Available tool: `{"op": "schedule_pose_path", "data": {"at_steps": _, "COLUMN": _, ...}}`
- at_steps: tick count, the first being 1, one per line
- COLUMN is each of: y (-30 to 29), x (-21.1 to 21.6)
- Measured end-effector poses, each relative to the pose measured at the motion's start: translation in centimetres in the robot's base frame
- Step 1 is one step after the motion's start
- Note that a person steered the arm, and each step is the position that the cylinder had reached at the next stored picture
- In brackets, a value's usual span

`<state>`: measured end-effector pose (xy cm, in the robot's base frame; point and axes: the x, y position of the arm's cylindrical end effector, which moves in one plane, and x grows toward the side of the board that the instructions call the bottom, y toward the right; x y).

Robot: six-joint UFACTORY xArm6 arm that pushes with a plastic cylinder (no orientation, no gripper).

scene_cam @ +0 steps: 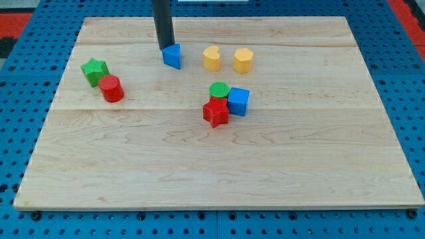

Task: Slide blue cube towards the top right

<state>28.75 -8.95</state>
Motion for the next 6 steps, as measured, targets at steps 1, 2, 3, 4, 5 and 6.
{"op": "schedule_pose_path", "data": {"at_steps": 1, "y": -4.3, "x": 2.1}}
{"op": "schedule_pose_path", "data": {"at_steps": 2, "y": -6.1, "x": 9.5}}
{"op": "schedule_pose_path", "data": {"at_steps": 3, "y": -1.2, "x": 14.4}}
{"op": "schedule_pose_path", "data": {"at_steps": 4, "y": 2.1, "x": 20.2}}
{"op": "schedule_pose_path", "data": {"at_steps": 5, "y": 10.0, "x": 20.7}}
{"op": "schedule_pose_path", "data": {"at_steps": 6, "y": 12.1, "x": 17.7}}
